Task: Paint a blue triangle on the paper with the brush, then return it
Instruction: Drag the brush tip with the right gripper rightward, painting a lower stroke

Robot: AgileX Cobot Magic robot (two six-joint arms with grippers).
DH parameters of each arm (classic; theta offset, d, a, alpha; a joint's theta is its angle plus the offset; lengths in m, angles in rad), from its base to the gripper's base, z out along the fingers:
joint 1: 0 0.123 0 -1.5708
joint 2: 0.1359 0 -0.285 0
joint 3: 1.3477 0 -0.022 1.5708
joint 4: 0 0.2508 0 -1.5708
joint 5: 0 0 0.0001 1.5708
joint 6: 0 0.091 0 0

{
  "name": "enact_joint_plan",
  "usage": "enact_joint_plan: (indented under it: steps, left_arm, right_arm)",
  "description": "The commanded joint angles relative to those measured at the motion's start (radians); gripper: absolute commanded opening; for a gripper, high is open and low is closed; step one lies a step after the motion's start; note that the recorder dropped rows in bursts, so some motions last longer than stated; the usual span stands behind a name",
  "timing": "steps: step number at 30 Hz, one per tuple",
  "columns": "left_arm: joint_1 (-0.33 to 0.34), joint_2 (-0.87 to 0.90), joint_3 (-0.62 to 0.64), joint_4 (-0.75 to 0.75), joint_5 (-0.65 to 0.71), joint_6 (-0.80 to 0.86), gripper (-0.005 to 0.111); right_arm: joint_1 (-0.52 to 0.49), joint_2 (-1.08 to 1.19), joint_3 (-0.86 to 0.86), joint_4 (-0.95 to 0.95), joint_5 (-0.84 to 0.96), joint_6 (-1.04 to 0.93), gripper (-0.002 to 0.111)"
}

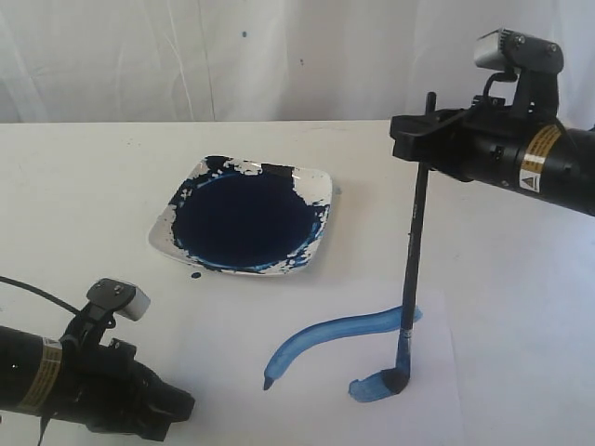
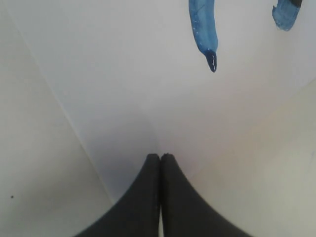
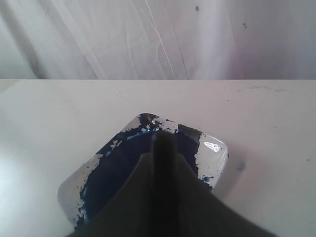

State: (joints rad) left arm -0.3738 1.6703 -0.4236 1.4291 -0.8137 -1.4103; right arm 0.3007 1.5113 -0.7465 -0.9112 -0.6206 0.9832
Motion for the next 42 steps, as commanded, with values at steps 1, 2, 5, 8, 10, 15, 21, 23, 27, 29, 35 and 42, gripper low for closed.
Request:
enact_joint_plan:
  steps: [1,2,5,8,10,15,21,23,27,29,35,42]
  left_arm:
    - [-0.008,0.0,0.004,0.014,0.029,0.002,0.0]
    - [-0.008,0.0,0.004,0.014,0.029,0.004,0.0]
    - [-0.008,0.0,0.004,0.014,0.029,0.004,0.0]
    - [-0.008,0.0,0.004,0.014,0.029,0.004,0.0]
    - [-0.008,0.0,0.004,0.014,0.029,0.004,0.0]
    - [-0.008,0.0,0.004,0.014,0.029,0.004,0.0]
    - [-0.008,0.0,0.004,0.014,0.029,0.004,0.0]
    - [-0.008,0.0,0.004,0.014,0.029,0.004,0.0]
    - [-0.008,0.0,0.004,0.014,0.029,0.004,0.0]
    - [-0.008,0.0,0.004,0.014,0.029,0.004,0.0]
    - [-0.008,0.0,0.004,0.014,0.029,0.004,0.0]
    - [-0.008,0.0,0.004,0.014,0.029,0.004,0.0]
  right_arm:
    - [-0.005,0.028,0.001,-0.008,0.017,-0.104,0.0]
    - [-0.005,0.035,0.001,0.009,0.007,-0.119,0.0]
    - [-0.005,0.052,0.001,0.055,-0.022,-0.172,0.0]
    - [-0.005,0.064,0.001,0.094,-0.031,-0.221,0.0]
    - [-0.005,0.066,0.001,0.125,-0.031,-0.252,0.0]
    - [-0.005,0.069,0.001,0.19,-0.035,-0.321,0.0]
    - [-0.005,0.069,0.001,0.217,-0.037,-0.36,0.0]
    - [-0.005,0.069,0.001,0.239,-0.037,-0.376,0.0]
    - [-0.005,0.069,0.001,0.255,-0.064,-0.389,0.0]
    - [-0.005,0.069,0.001,0.259,-0.089,-0.389,0.0]
    - [-0.005,0.069,-0.001,0.295,-0.18,-0.389,0.0]
    - [-0.005,0.059,-0.001,0.302,-0.295,-0.321,0.0]
